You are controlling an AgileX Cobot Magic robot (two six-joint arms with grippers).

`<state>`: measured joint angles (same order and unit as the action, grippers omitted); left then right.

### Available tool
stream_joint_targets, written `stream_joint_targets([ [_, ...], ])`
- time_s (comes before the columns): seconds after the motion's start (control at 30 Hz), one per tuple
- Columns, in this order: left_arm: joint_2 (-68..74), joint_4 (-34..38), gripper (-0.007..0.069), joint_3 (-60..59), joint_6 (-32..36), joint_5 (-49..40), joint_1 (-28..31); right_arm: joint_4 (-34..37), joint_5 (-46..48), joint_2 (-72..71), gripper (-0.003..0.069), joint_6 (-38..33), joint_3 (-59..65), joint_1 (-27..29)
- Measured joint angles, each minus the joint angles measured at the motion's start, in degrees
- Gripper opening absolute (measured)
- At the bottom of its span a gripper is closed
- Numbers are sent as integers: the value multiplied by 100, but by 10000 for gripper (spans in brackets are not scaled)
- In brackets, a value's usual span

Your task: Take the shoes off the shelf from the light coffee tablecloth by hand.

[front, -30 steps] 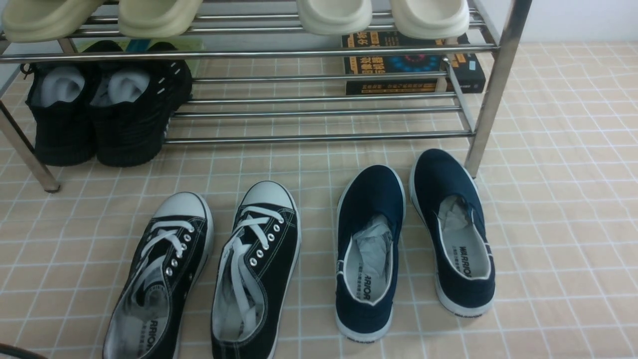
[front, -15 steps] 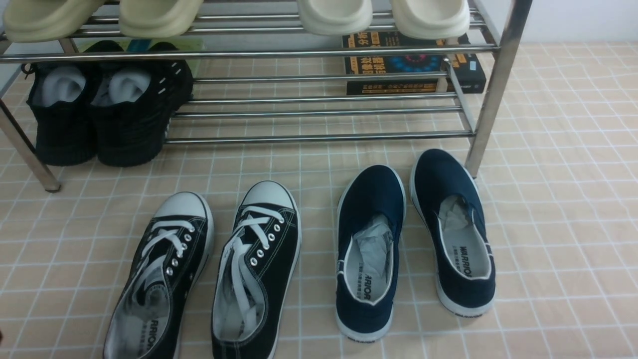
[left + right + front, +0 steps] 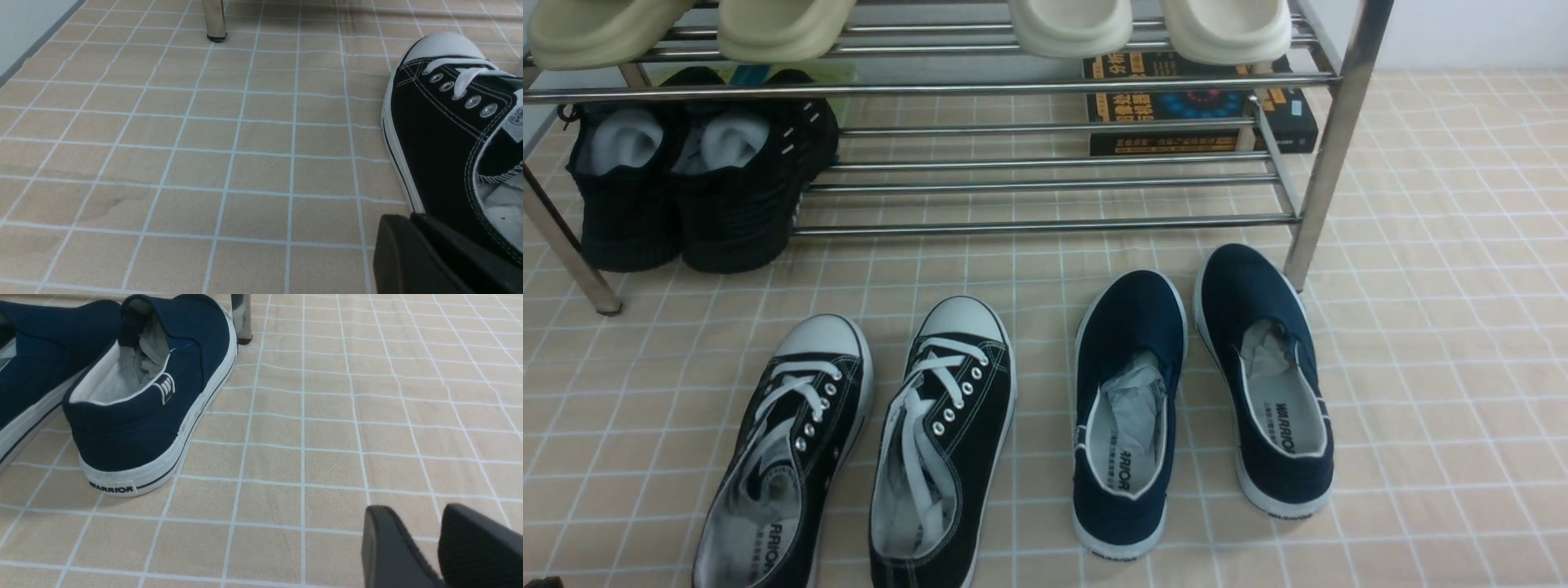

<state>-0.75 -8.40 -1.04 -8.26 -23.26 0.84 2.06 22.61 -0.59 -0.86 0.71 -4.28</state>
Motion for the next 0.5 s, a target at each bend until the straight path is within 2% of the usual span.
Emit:
stream_joint_targets([
  [0.23,0,-5,51,0,0,0,15,0,0,0,220,0,0,0],
  [0.5,0,-5,57,0,-6,0,310,0,0,0,228,0,0,0],
])
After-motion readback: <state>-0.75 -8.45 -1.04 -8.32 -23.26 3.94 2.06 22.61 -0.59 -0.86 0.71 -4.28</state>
